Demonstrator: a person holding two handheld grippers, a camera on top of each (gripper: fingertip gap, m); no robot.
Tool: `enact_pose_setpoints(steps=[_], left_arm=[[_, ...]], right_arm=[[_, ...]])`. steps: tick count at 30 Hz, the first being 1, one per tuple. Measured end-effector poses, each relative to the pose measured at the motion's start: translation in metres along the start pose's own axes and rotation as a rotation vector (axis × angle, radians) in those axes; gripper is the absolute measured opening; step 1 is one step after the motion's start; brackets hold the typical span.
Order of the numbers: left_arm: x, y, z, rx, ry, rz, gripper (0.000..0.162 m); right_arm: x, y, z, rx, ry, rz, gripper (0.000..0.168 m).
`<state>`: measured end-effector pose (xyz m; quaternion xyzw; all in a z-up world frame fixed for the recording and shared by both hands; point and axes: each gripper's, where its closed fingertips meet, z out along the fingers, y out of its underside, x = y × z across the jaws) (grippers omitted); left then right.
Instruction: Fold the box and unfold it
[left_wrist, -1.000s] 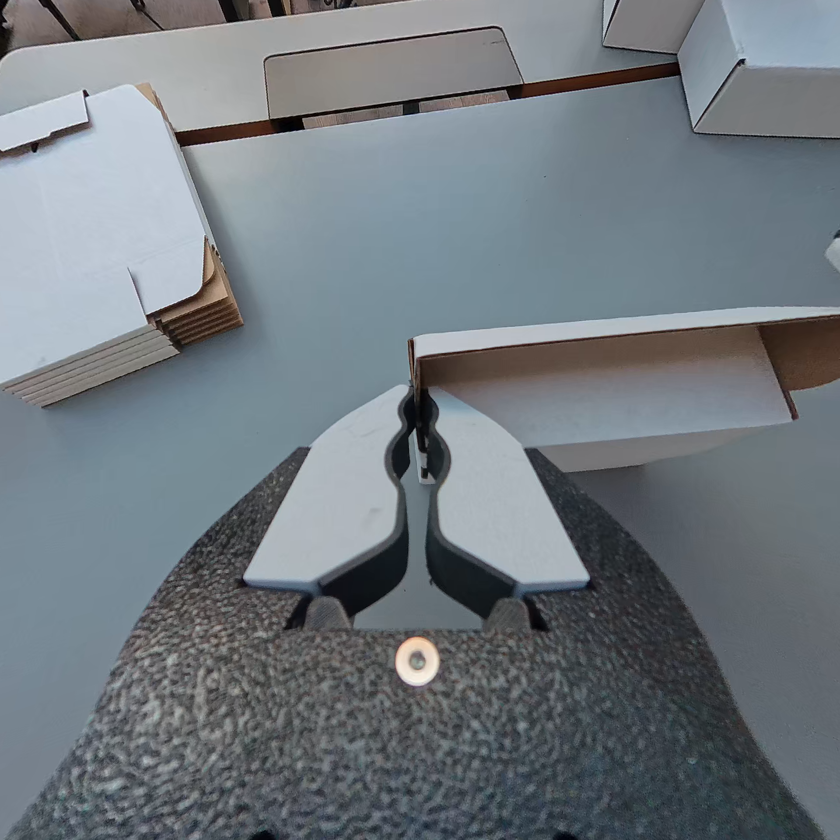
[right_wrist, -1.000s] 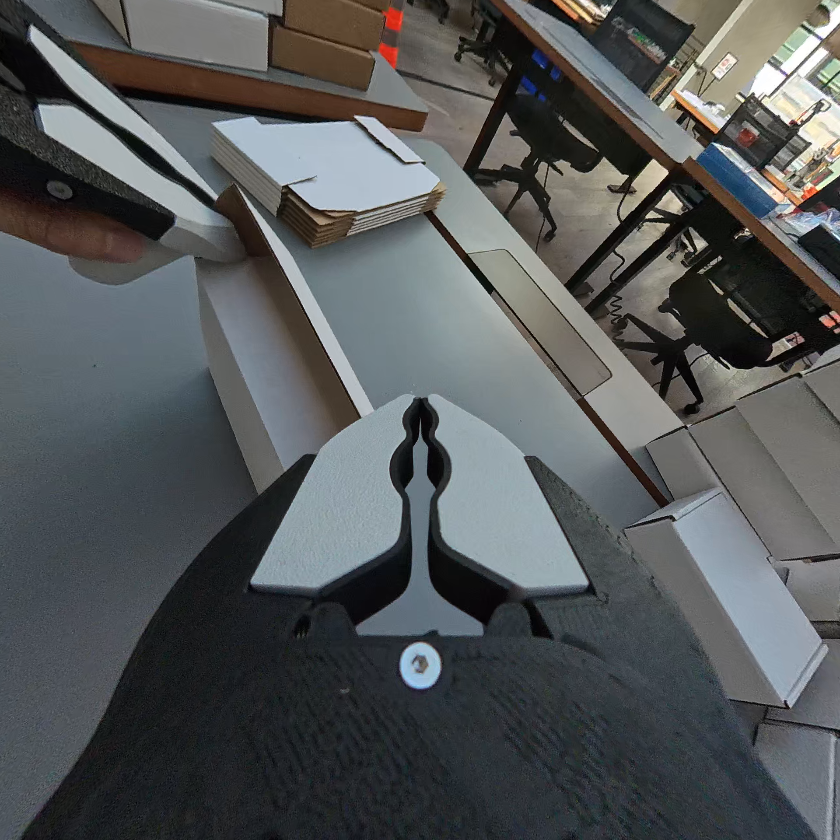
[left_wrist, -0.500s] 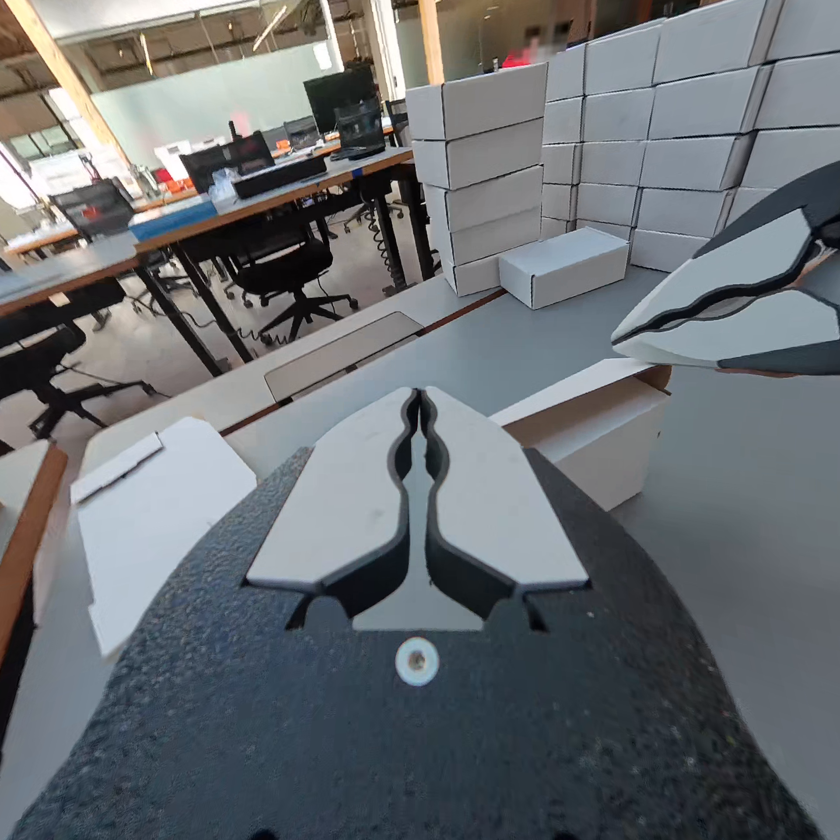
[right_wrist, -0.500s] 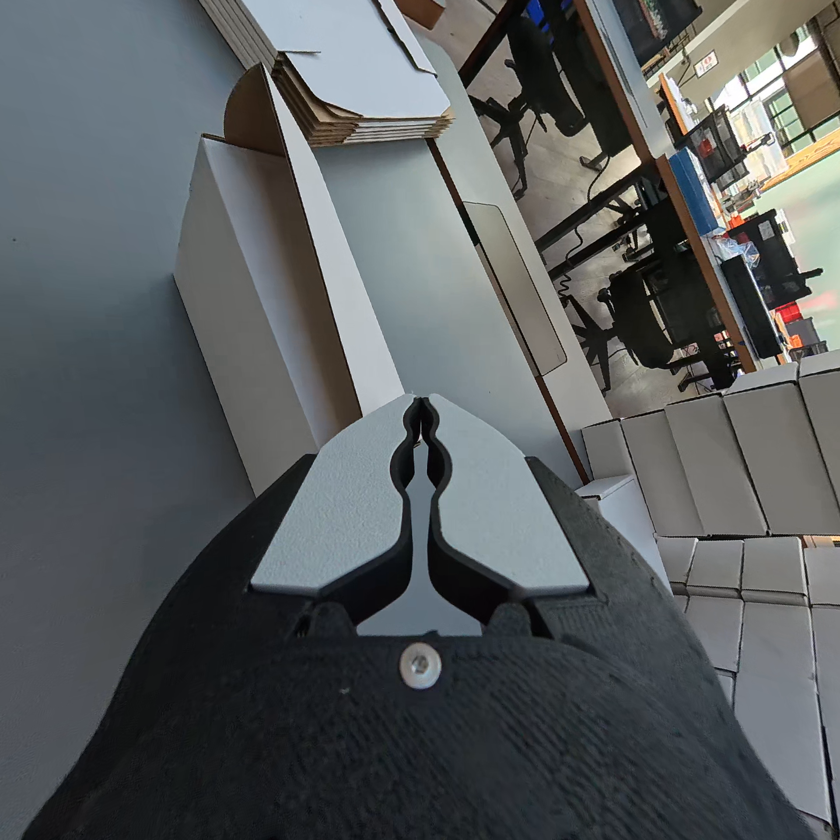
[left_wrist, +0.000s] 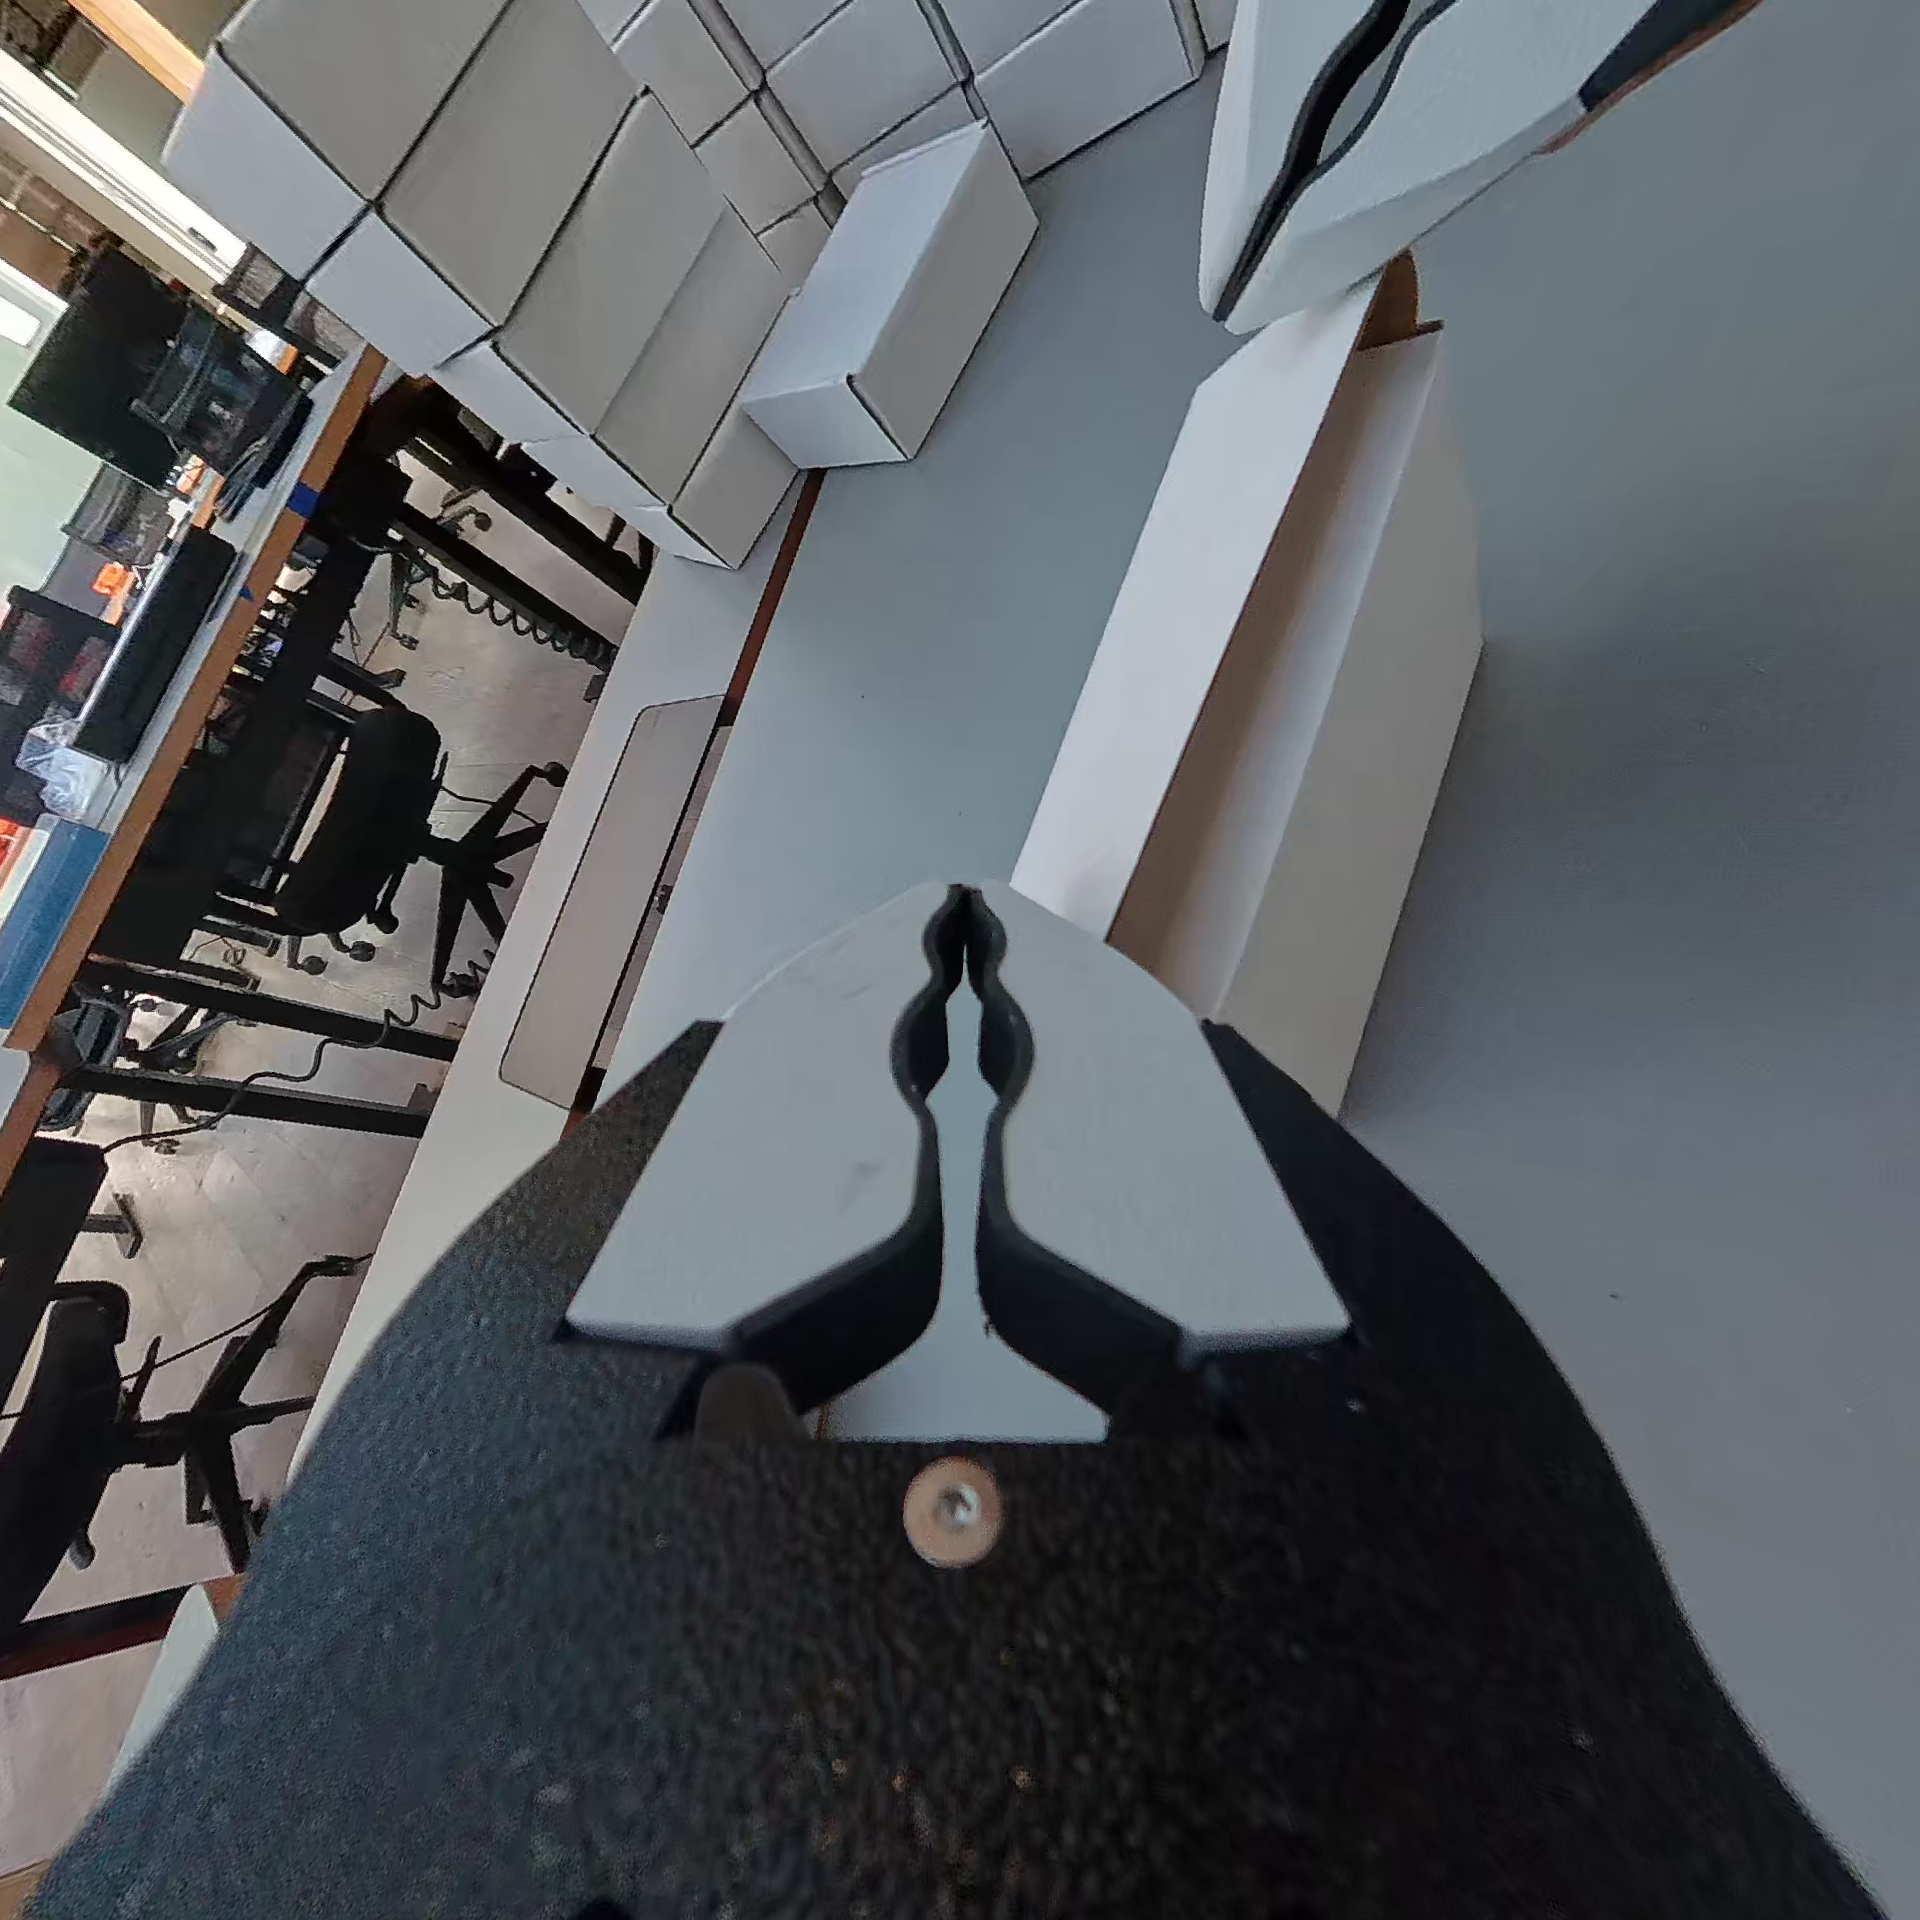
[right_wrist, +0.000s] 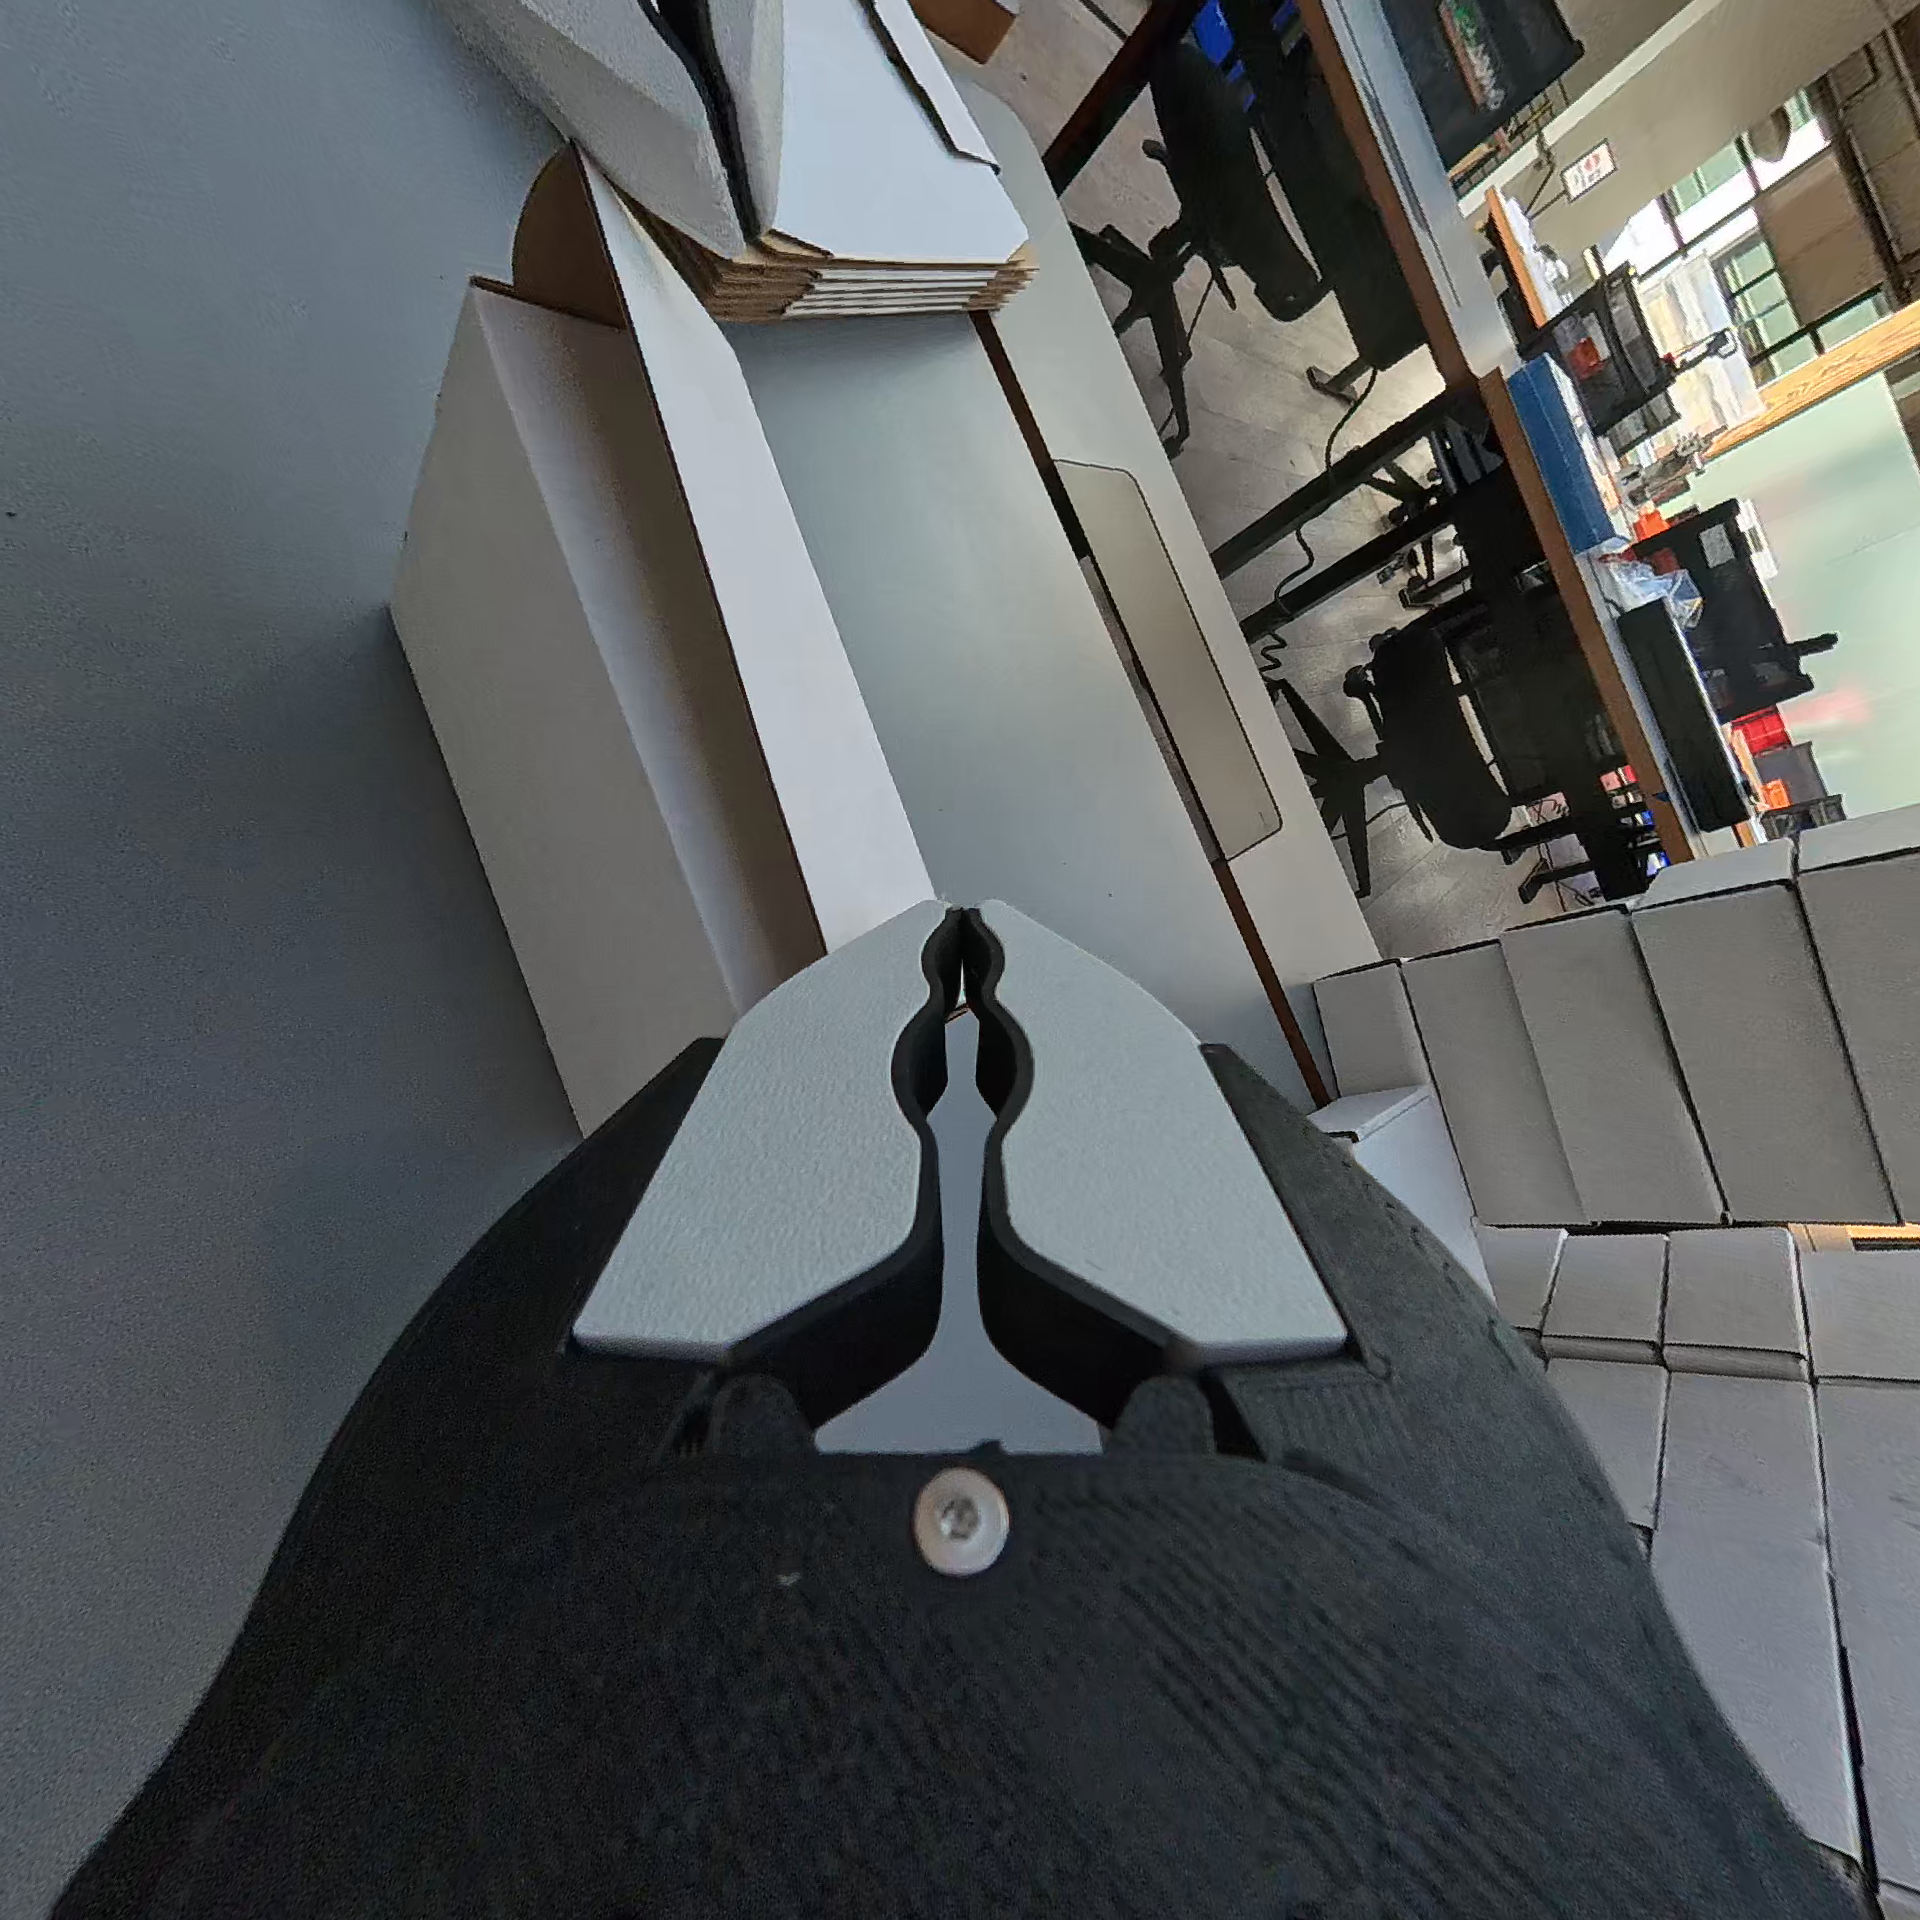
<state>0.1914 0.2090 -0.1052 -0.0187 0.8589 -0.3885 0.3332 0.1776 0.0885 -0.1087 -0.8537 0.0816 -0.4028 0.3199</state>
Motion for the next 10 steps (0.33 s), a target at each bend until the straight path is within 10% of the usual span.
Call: enact_pose_setpoints(steps=[1,10], left_arm=[[0.004,0.002,0.0,-0.023,0.009,0.029,0.0],[0.019,0.014,0.003,-0.163,-0.152,0.233,0.0]], right_arm=[[-0.003,0.002,0.001,-0.012,-0.018,-0.003,0.0],[-0.016,0.011,0.005,-0.037,0.003,-0.054,0.0]])
